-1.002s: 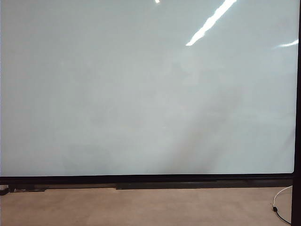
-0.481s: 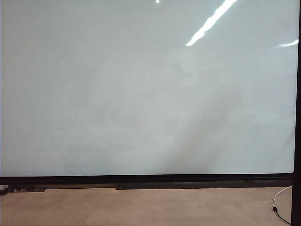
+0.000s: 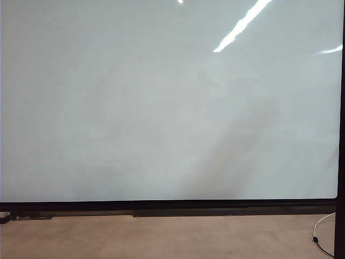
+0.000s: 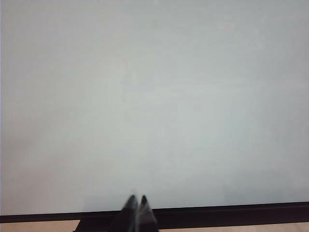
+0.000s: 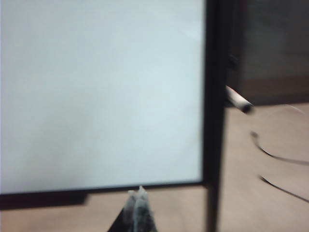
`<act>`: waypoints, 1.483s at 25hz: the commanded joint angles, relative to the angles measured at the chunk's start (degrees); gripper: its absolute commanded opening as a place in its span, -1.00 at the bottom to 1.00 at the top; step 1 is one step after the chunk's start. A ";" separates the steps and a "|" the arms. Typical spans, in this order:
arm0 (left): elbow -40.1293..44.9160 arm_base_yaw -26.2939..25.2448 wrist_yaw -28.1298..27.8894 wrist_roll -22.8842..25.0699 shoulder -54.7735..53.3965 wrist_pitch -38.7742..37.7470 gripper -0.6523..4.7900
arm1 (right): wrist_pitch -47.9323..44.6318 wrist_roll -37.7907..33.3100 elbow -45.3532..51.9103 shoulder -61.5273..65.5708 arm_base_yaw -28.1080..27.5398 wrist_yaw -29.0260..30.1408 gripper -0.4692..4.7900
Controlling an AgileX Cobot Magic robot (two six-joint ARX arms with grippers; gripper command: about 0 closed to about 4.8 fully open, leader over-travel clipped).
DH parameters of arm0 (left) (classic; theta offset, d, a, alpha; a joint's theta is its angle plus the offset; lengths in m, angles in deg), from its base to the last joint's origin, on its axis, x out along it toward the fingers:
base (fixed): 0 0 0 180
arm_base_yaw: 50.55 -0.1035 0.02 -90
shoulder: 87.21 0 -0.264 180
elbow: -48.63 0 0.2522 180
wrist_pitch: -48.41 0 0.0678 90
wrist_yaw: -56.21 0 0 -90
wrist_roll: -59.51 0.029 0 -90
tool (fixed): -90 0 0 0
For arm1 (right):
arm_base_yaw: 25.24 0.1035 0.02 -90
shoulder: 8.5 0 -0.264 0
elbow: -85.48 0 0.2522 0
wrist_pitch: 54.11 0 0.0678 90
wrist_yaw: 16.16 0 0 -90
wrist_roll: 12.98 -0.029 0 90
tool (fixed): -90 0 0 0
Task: Pick up the pen on the shelf to the right of the whiteboard and draw a rectangle.
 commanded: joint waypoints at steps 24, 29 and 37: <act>-0.15 0.00 0.22 -0.17 -0.02 0.61 -0.78 | -3.39 3.98 -6.32 0.66 -0.11 -6.71 -0.84; -0.15 0.00 0.24 -0.17 -0.02 0.61 -0.78 | -3.30 5.29 -9.27 4.72 -0.11 -6.71 -0.84; -0.15 0.00 0.22 -0.17 -0.02 0.61 -0.78 | -8.96 6.64 -12.57 16.85 -0.15 -7.63 -0.84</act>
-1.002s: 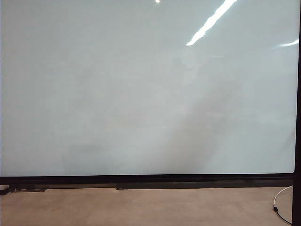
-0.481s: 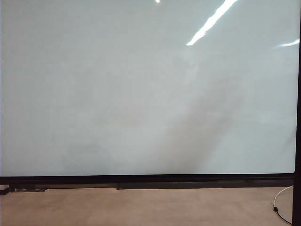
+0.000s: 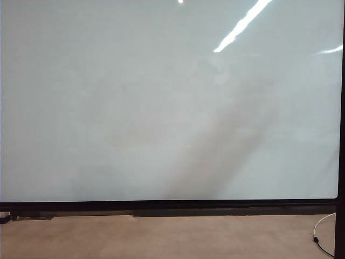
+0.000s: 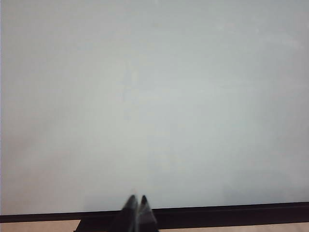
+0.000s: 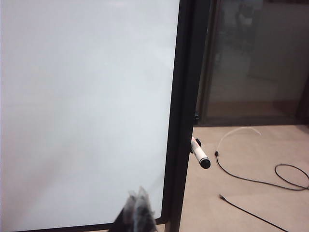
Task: Pick up the pen on the shelf to the right of the whiteboard and draw a rectangle.
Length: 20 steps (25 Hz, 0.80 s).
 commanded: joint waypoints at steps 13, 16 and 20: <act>-0.13 0.00 0.22 -0.17 -0.02 0.61 -0.78 | -16.94 0.85 -0.37 16.48 -6.60 0.92 -0.33; -0.13 0.00 0.24 -0.17 -0.02 0.61 -0.78 | -19.41 0.39 -0.37 19.32 -9.57 4.72 -0.28; -0.13 0.00 0.24 -0.17 -0.02 0.61 -0.78 | -22.67 -0.68 -0.37 23.43 -13.14 8.94 -0.25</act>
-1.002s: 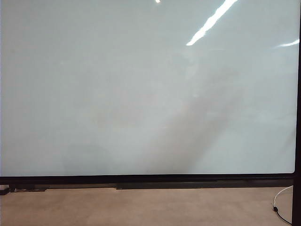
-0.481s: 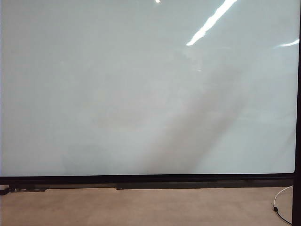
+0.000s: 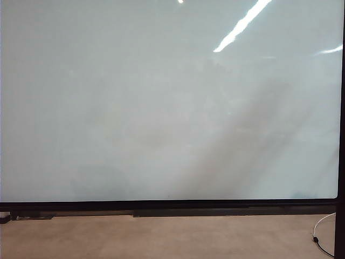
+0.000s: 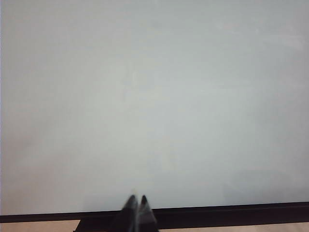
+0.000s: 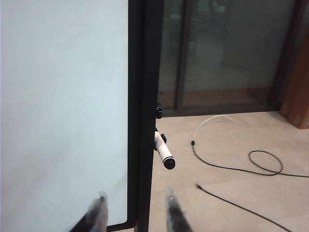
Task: Pick up the pen on the shelf to the right of the whiteboard and draw a rectangle.
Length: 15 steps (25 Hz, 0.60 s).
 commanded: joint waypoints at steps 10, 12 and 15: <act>-0.15 0.00 0.24 -0.17 -0.02 0.59 -0.78 | -13.38 -0.92 -0.28 13.51 -5.16 7.17 -0.25; -0.15 0.00 0.22 -0.17 -0.02 0.59 -0.78 | -15.32 -0.92 -0.31 15.41 -5.16 7.17 -0.25; -0.15 0.00 0.22 -0.17 -0.02 0.59 -0.78 | -18.10 -0.94 -0.31 18.29 -5.18 7.15 -0.02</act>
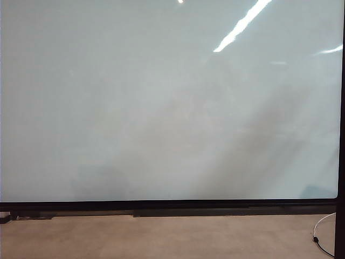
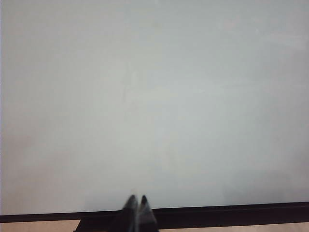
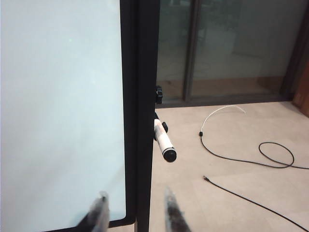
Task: Pick up the pen on the shelf to the right of the whiteboard and draw a rectangle.
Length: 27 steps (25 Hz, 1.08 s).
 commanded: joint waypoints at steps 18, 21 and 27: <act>-0.15 0.00 0.24 -0.17 -0.02 0.59 -0.78 | -13.88 -0.17 -5.40 19.56 -2.71 3.98 0.07; -0.15 0.00 0.22 -0.17 -0.02 0.59 -0.78 | -14.34 0.11 -7.06 22.60 -2.86 4.11 0.07; -0.15 0.00 0.24 -0.17 -0.02 0.57 -0.78 | -15.76 0.22 -9.75 28.17 -2.89 4.35 0.07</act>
